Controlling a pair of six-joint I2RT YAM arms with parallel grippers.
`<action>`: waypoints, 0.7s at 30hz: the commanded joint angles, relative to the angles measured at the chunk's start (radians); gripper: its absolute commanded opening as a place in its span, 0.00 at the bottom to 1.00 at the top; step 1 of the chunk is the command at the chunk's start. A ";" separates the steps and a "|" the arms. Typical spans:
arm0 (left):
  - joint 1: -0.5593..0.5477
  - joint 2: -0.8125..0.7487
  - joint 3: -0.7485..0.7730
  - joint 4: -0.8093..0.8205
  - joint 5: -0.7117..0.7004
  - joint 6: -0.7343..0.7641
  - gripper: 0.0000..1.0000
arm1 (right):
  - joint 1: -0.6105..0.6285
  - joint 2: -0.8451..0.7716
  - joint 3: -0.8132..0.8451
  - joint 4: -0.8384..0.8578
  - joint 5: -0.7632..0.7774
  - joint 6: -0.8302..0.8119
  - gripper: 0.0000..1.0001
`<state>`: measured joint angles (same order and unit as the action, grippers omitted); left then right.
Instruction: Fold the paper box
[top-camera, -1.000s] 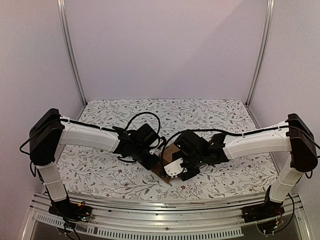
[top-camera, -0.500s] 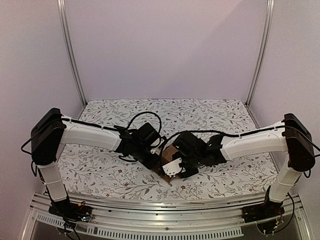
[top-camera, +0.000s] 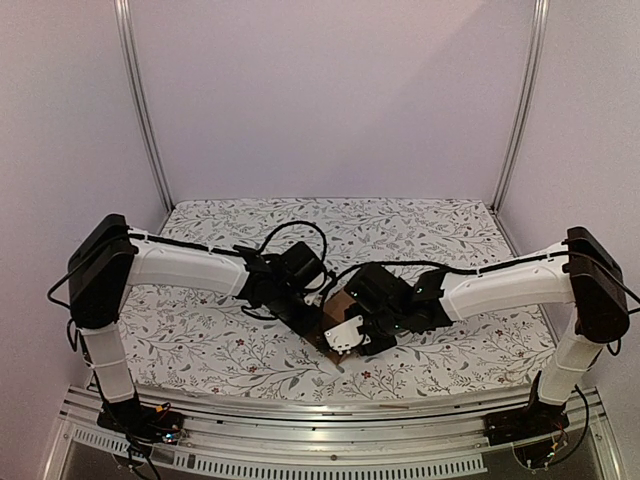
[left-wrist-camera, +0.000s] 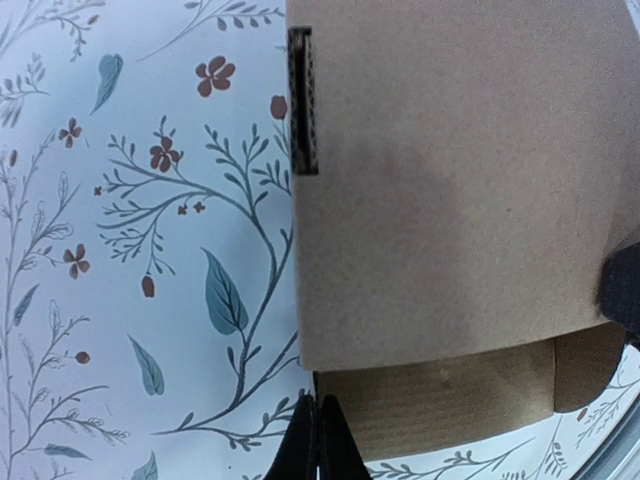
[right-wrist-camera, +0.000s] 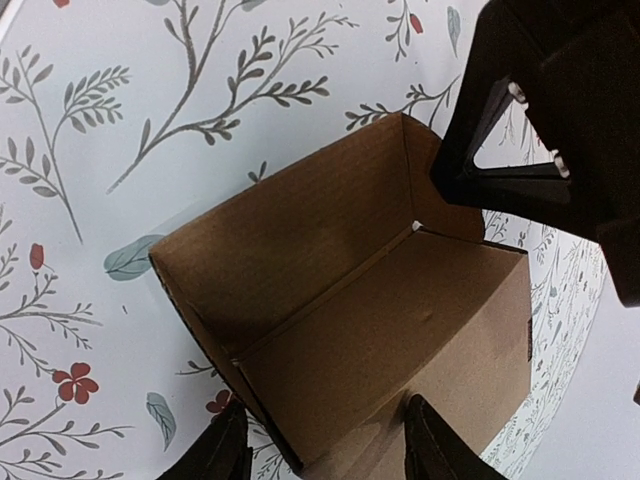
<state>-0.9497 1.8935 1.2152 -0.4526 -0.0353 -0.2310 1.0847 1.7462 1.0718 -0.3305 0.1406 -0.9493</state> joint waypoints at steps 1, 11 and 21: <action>0.011 0.046 0.034 -0.072 0.028 0.015 0.00 | 0.002 0.033 -0.014 -0.034 -0.027 -0.008 0.51; 0.028 0.088 0.118 -0.163 0.064 0.022 0.00 | 0.002 0.037 -0.028 -0.057 -0.073 -0.032 0.51; 0.048 0.143 0.241 -0.318 0.099 0.044 0.00 | 0.002 0.046 -0.036 -0.093 -0.120 -0.070 0.51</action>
<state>-0.9165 1.9930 1.4158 -0.6739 0.0227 -0.2062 1.0836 1.7473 1.0718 -0.3340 0.1089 -0.9905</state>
